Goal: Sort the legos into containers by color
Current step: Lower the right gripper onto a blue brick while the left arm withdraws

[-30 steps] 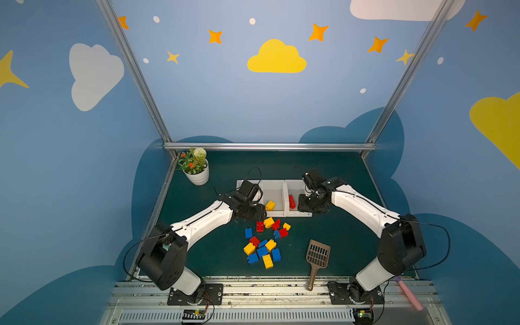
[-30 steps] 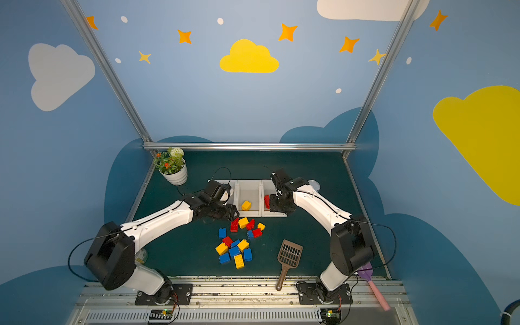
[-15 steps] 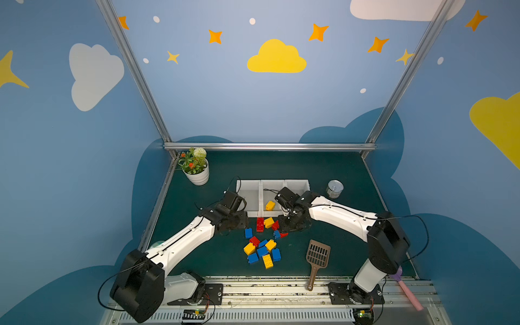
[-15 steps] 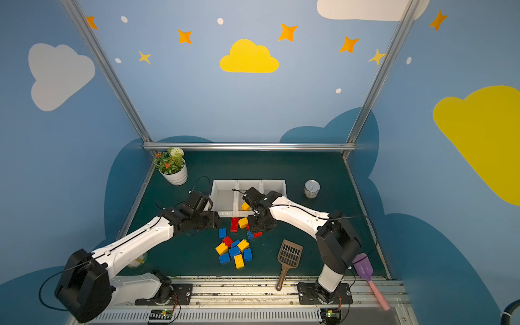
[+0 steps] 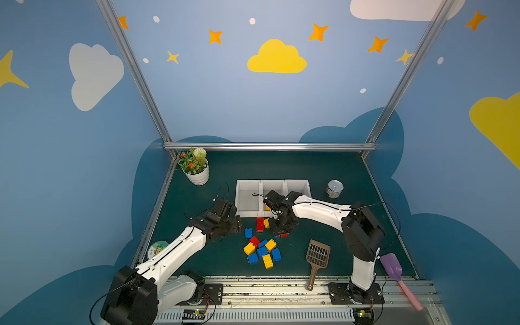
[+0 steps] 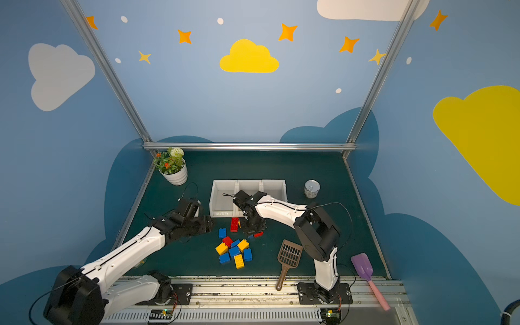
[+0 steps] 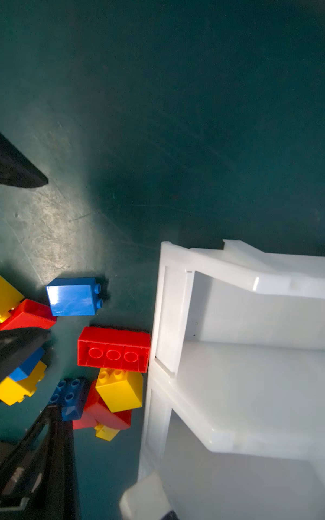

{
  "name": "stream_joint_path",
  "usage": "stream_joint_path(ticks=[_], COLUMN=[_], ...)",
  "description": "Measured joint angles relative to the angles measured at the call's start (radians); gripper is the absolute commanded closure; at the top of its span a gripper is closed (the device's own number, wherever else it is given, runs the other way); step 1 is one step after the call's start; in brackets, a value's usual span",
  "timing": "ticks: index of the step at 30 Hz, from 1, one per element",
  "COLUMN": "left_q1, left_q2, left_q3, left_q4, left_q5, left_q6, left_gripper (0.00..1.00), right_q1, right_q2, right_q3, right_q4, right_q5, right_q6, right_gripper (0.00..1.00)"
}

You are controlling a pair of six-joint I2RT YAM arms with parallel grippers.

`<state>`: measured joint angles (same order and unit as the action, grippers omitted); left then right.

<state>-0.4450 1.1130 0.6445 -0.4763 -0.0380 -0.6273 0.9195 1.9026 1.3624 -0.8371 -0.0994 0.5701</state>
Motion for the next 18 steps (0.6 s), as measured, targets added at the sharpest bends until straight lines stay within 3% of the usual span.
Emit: stream_joint_path(ticks=[5,11,18], left_q1=[0.01,0.017,0.018], left_q2=[-0.026,-0.053,-0.067], left_q3=[-0.019,-0.038,-0.066], left_q4=[0.016,0.032,0.047], left_q5=[0.0,-0.004,-0.007], left_q6=[-0.01,-0.021,-0.032], left_gripper=[0.16,0.13,0.1], right_q1=[0.008,0.01,0.011], right_q2=[0.001,0.001,0.001], right_q3=[0.014,0.018,0.031], right_q4=[-0.001,-0.023,-0.045], right_q5=[-0.003,0.008,0.013], right_q6=[-0.006,-0.016,-0.026], right_gripper=[0.96,0.88,0.9])
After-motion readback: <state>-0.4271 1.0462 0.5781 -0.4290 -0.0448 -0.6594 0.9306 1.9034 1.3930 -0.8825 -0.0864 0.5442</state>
